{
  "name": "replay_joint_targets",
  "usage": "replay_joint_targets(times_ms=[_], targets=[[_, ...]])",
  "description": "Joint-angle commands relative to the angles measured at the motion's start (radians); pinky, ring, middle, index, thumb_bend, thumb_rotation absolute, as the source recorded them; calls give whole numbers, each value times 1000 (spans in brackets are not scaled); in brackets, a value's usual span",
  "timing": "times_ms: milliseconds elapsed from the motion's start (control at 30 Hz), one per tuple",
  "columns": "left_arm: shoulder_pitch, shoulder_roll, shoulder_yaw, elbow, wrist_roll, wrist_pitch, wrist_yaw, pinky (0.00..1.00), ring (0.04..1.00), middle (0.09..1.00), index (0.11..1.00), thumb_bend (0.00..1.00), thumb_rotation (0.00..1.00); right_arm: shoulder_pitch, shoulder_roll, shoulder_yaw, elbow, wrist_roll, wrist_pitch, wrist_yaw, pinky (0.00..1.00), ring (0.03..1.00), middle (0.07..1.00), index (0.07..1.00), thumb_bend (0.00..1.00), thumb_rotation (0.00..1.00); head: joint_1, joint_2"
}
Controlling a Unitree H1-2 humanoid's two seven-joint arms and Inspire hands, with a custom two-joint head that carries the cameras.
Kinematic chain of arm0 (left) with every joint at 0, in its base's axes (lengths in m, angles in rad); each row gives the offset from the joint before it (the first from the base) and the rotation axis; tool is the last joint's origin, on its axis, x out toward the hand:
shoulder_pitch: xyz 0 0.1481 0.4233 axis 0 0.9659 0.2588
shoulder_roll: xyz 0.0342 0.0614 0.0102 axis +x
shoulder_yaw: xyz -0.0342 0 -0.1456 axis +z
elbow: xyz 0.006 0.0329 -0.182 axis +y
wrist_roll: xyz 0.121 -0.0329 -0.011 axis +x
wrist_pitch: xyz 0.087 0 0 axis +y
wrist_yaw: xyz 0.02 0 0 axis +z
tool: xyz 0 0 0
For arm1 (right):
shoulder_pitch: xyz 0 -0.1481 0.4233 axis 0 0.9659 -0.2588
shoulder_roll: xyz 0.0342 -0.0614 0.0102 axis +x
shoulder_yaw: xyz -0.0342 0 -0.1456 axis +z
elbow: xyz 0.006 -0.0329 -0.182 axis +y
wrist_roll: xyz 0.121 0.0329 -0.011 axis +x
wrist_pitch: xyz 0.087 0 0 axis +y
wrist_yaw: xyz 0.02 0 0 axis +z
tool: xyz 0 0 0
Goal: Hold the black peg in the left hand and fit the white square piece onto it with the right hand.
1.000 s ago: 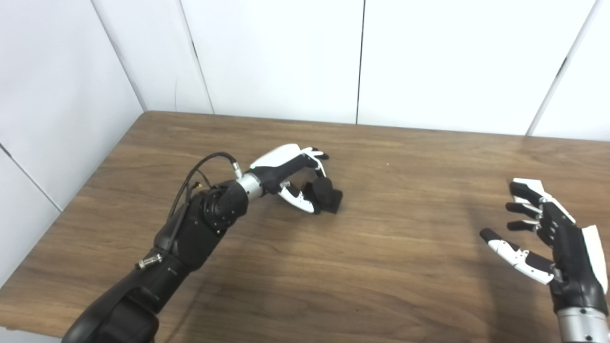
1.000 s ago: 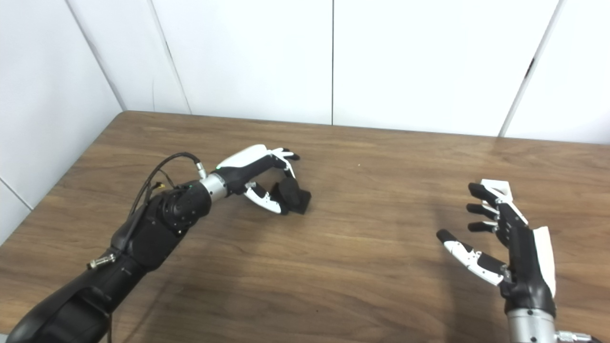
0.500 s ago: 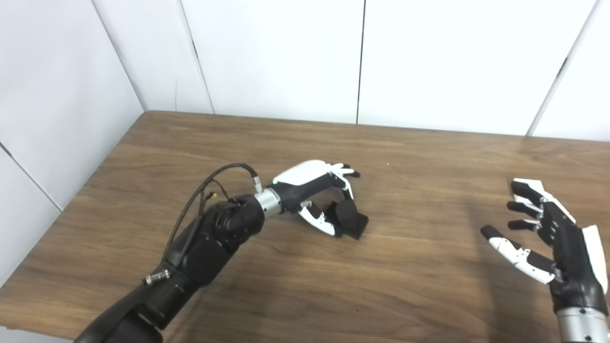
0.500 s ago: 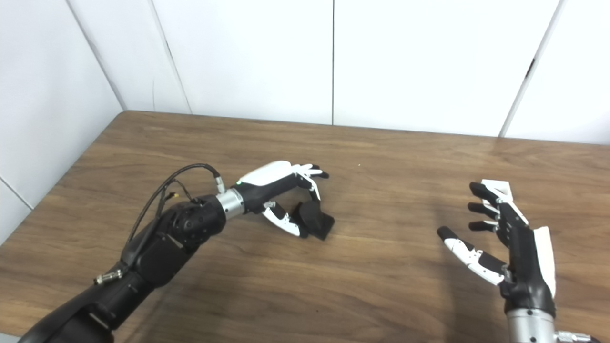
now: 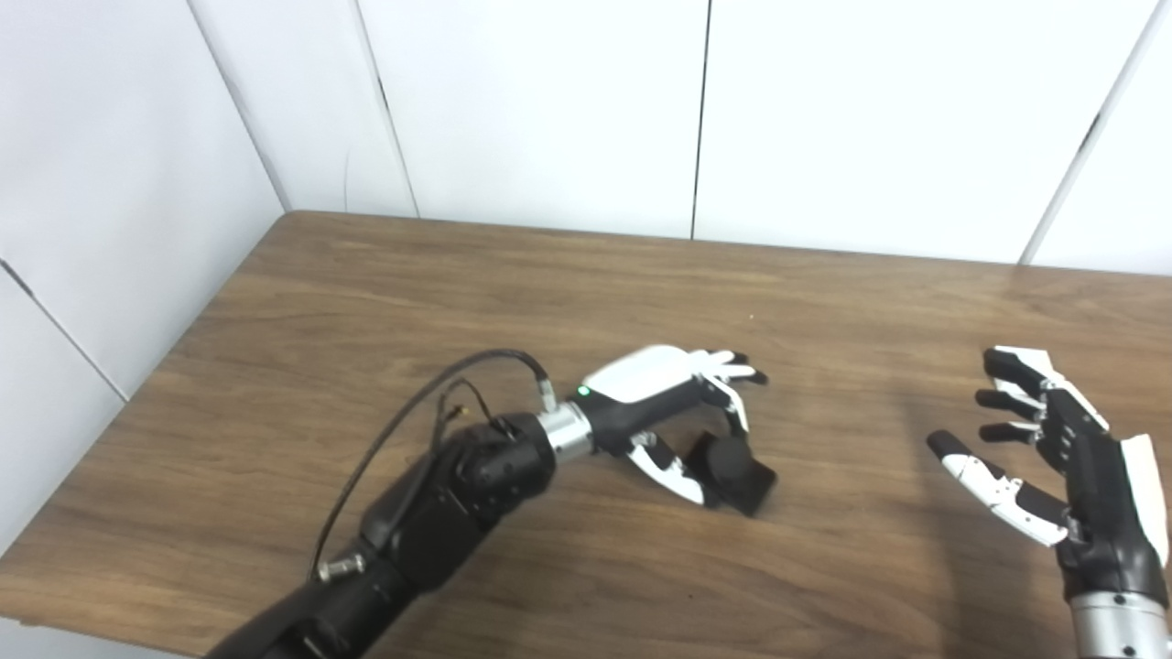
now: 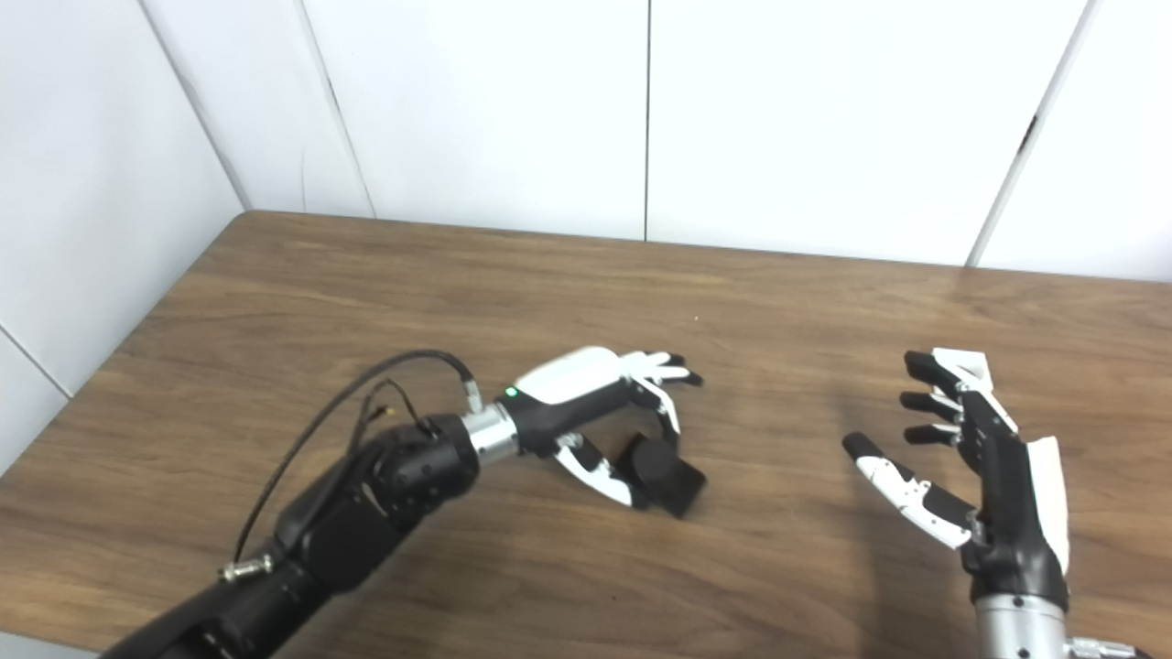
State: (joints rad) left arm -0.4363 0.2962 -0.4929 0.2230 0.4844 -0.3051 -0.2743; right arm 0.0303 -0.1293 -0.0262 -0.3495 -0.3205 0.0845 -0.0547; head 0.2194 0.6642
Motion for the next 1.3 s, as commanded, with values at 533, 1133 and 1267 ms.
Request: replay_joint_targets(times_ms=[533, 1133, 1267], targets=[[62, 46, -38, -17, 27, -30, -38, 1000, 1000, 943, 495, 518, 84, -25, 31, 29, 12, -40, -101, -43, 596, 725, 793, 771, 620, 369, -342, 13], [73, 78, -14, 30, -23, -97, -47, 959, 987, 908, 492, 522, 67, -63, 80, 67, 63, -105, -110, -81, 667, 760, 822, 792, 619, 391, -688, -77], [76, 76, -15, 30, 0, -94, -35, 955, 979, 904, 492, 522, 66, -73, 70, 63, 52, -114, -107, -82, 673, 758, 813, 784, 625, 394, -683, -77]])
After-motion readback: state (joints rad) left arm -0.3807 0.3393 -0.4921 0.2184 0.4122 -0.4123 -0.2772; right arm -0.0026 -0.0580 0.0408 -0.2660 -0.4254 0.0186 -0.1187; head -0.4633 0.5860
